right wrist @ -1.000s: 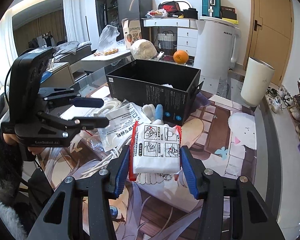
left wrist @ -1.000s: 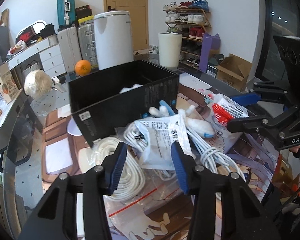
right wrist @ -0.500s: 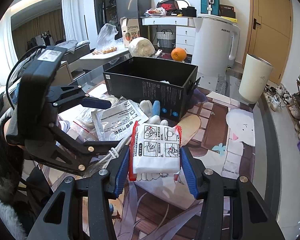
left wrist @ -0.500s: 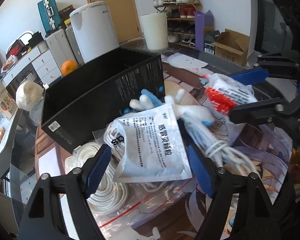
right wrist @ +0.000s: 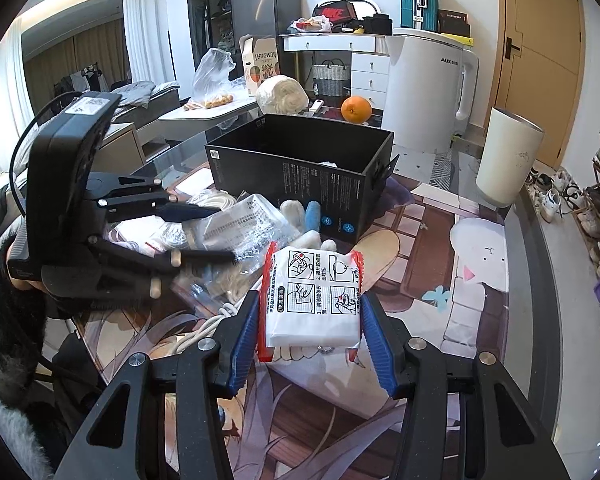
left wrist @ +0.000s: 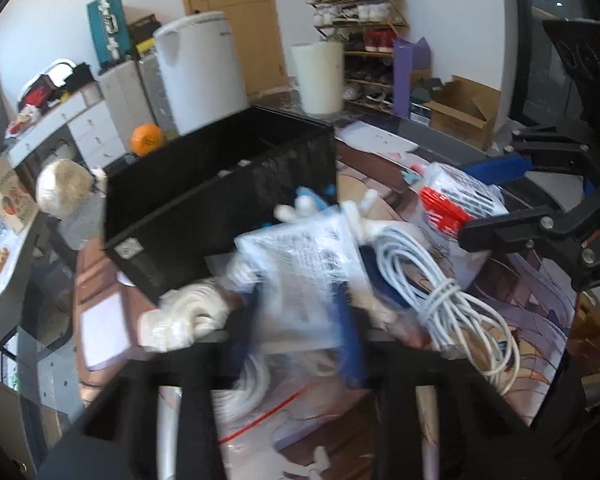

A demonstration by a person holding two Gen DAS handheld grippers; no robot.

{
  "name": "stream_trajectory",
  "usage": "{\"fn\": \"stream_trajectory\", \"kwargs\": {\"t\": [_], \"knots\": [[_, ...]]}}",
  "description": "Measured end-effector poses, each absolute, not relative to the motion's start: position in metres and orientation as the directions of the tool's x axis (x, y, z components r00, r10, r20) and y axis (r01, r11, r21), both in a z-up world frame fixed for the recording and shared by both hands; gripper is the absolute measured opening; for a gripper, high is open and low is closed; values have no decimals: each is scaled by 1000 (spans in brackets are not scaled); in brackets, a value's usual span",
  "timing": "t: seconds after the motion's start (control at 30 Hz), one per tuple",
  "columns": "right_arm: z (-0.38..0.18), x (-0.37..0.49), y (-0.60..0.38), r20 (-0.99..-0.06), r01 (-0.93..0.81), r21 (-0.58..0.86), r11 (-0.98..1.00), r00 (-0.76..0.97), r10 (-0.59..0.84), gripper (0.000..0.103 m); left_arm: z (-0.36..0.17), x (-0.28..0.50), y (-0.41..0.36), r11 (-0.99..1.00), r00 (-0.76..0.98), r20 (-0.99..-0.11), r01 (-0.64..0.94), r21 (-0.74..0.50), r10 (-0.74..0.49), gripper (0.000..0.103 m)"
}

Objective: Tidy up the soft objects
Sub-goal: 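Hold the wipes pack in the right gripper while the left lifts its packet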

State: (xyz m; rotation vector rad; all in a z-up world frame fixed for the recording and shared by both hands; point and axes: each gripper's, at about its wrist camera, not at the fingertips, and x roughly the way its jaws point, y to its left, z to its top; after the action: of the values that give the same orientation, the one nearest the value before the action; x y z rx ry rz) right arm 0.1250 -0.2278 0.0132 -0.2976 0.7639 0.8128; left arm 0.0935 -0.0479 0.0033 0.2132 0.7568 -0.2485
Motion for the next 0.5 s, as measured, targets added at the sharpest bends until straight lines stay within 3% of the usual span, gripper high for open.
{"fn": "stream_trajectory", "kwargs": {"t": [0.3,0.5], "knots": [[15,124,-226,-713,-747,38,664,446,541,50,2,95,-48,950,684,-707,308,55,-181,21],[15,124,-226,-714,-750,37,661,443,543,50,-1,100,-51,954,671,-719,298,40,-179,33]]}}
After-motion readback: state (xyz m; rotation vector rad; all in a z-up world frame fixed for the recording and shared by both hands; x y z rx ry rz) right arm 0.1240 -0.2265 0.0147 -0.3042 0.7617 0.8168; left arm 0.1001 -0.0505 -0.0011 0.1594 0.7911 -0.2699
